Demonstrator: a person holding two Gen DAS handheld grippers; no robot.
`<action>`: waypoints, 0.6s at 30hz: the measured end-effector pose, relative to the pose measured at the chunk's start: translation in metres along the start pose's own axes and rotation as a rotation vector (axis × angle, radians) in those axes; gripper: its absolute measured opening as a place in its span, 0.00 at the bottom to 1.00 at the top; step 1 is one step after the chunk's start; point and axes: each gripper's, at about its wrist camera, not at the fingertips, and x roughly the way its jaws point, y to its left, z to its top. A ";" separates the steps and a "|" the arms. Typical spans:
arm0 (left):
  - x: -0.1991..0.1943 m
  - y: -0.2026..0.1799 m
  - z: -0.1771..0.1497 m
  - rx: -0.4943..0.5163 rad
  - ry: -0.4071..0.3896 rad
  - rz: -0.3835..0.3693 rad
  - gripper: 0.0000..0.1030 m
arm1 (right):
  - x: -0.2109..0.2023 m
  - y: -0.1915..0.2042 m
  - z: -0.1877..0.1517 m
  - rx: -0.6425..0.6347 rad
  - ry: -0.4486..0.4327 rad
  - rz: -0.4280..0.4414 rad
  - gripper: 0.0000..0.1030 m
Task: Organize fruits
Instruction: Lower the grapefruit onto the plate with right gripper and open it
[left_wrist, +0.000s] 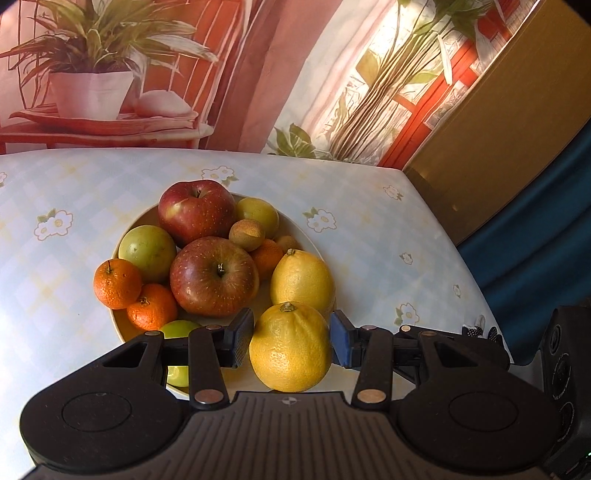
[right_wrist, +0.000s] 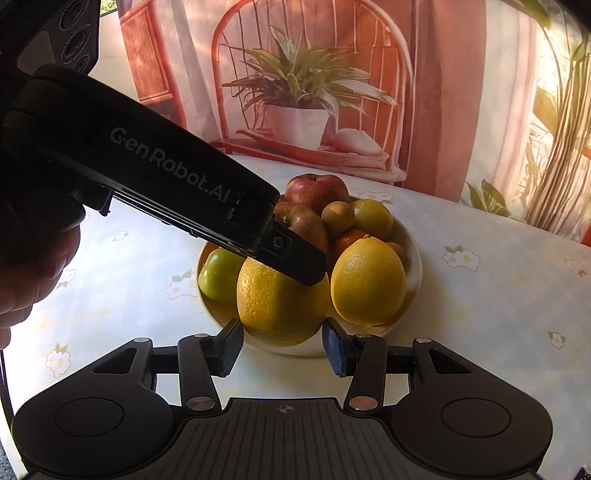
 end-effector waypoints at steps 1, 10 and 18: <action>0.002 0.001 0.001 -0.001 0.003 0.001 0.46 | 0.003 -0.001 0.000 0.001 0.004 0.001 0.42; 0.011 0.010 0.004 -0.022 0.015 0.003 0.46 | 0.016 -0.005 0.003 0.022 0.025 0.012 0.42; 0.011 0.009 0.006 -0.013 0.012 0.017 0.45 | 0.023 -0.009 0.005 0.047 0.048 -0.003 0.42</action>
